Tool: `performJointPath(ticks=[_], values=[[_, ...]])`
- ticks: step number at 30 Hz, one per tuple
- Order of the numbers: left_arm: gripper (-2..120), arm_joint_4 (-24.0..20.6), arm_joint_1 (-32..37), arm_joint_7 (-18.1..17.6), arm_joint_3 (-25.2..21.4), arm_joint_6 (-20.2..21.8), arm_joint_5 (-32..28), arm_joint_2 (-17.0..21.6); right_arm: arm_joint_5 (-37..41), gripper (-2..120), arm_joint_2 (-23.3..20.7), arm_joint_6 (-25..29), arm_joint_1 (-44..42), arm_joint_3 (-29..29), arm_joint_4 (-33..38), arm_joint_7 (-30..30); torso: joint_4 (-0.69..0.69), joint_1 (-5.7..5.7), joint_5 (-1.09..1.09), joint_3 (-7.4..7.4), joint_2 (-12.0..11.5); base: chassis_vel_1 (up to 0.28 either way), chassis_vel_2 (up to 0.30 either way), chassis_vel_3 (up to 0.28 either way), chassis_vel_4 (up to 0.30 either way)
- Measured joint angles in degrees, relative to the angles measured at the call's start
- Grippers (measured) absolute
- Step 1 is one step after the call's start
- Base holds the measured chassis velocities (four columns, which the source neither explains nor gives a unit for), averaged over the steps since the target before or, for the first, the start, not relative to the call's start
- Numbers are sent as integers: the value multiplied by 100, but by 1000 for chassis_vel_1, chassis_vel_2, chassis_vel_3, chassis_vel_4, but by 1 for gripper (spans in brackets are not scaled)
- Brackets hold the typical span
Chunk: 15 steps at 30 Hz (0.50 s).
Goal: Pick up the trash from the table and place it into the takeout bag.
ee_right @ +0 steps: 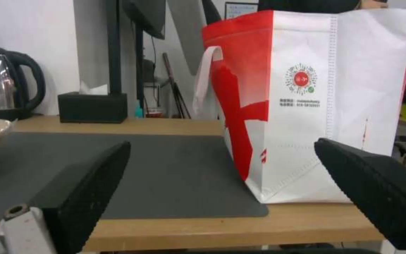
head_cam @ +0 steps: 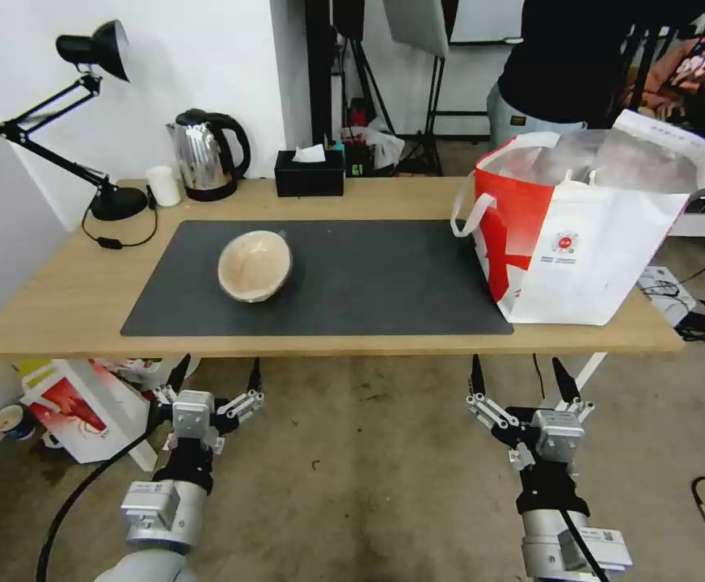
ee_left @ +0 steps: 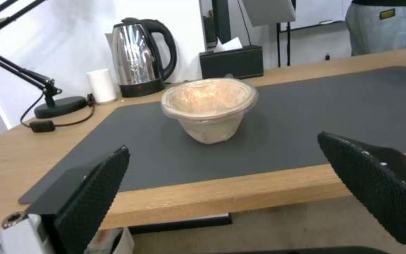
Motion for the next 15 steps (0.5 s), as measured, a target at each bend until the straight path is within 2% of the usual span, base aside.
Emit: performJointPath(ticks=[15], values=[[100,0,0,0,0,0,0,0,-156,100,56,126,36,15,-61,-97,0,0,0,0,0,0,0,0,0]])
